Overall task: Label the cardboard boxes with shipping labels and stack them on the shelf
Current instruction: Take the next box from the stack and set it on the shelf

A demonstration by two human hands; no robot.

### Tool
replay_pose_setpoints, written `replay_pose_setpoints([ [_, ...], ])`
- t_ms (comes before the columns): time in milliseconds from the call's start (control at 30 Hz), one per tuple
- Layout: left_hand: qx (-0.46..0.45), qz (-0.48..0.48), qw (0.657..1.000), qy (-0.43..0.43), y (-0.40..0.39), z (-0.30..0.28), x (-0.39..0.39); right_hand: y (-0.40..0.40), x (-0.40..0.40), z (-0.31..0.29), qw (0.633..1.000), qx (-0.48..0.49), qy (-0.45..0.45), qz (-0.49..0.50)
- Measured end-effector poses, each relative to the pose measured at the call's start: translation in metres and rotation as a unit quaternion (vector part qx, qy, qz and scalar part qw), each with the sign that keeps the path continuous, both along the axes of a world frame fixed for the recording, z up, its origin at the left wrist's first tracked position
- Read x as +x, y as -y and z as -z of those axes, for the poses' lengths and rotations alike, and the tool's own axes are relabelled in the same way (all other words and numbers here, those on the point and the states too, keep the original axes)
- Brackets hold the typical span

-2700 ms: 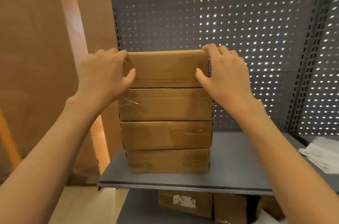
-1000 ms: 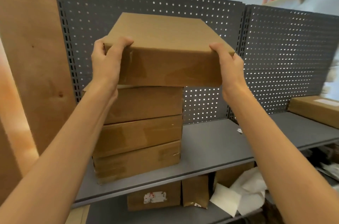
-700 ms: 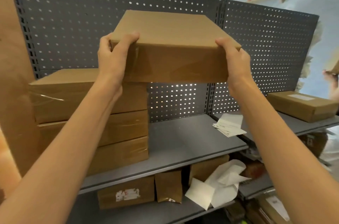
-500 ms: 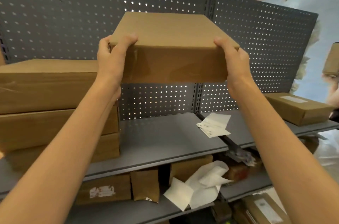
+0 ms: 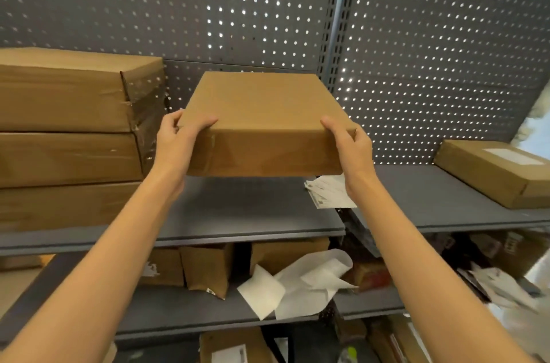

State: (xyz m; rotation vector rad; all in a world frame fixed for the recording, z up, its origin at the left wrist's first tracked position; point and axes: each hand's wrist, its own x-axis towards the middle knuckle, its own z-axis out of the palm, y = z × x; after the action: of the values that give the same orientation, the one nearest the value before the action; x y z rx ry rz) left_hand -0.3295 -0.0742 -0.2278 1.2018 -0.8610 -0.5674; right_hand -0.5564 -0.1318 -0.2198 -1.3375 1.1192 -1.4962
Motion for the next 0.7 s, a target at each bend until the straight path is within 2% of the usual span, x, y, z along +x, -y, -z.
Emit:
replay_pose_setpoints([
  [400, 0.084, -0.013, 0.996, -0.015, 0.022, 0.079, 0.031, 0.026, 0.033, 0.085, 0.995, 0.101, -0.013, -0.02],
  [700, 0.116, -0.003, 0.993, -0.008, 0.036, 0.107, 0.041, 0.038, 0.043, 0.116, 0.994, 0.105, -0.008, -0.013],
])
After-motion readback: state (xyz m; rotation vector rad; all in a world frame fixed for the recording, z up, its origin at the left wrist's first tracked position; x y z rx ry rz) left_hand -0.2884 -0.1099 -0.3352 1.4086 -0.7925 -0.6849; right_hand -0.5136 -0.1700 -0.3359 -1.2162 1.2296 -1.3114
